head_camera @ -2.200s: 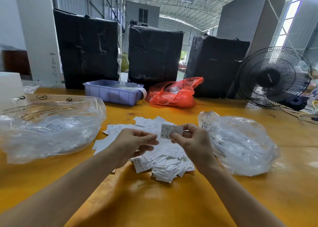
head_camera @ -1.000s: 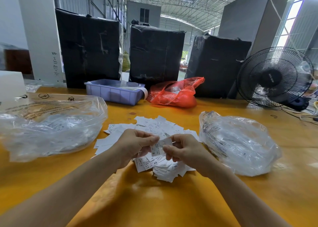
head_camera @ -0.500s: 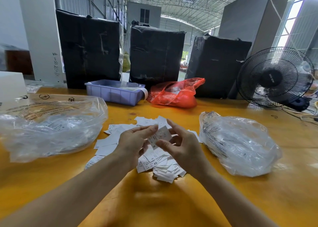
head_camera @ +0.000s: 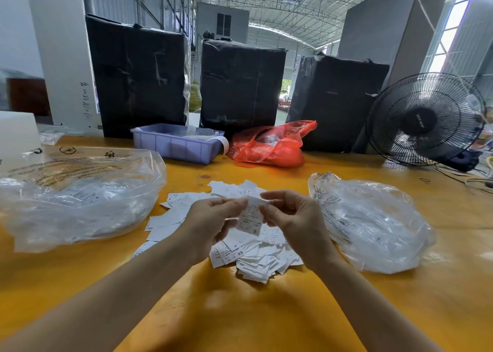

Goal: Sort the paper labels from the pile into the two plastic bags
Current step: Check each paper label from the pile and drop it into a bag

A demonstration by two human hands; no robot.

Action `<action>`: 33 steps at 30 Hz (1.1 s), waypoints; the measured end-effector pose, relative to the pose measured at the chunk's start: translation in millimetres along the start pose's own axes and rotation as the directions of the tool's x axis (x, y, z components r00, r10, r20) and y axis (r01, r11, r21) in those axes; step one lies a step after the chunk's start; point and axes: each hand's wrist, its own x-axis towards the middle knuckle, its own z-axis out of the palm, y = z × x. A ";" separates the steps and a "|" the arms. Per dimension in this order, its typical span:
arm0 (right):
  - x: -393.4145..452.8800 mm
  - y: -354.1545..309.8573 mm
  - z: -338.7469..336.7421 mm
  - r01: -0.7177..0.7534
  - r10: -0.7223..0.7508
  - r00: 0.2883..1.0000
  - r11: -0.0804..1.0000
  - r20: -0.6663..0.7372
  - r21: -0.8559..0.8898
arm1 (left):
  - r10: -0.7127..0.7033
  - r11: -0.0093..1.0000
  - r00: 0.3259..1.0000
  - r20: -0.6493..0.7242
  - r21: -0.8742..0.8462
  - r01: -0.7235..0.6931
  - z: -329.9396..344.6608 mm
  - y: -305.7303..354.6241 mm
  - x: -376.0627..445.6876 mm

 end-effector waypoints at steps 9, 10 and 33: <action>0.8 -0.9 -3.7 -0.046 0.067 0.985 0.990 0.159 -0.130 | 0.016 1.000 0.999 0.032 0.022 -0.016 -8.0 3.9 2.5; 0.5 -1.2 -3.1 -0.046 0.066 0.984 0.991 0.165 -0.126 | 0.015 1.000 0.999 0.035 0.019 -0.016 -8.1 3.7 2.8; 19.3 4.4 -45.2 0.049 -0.181 0.969 0.807 -0.168 -0.589 | 0.258 0.925 0.965 -0.044 0.300 -0.234 -32.0 18.3 16.1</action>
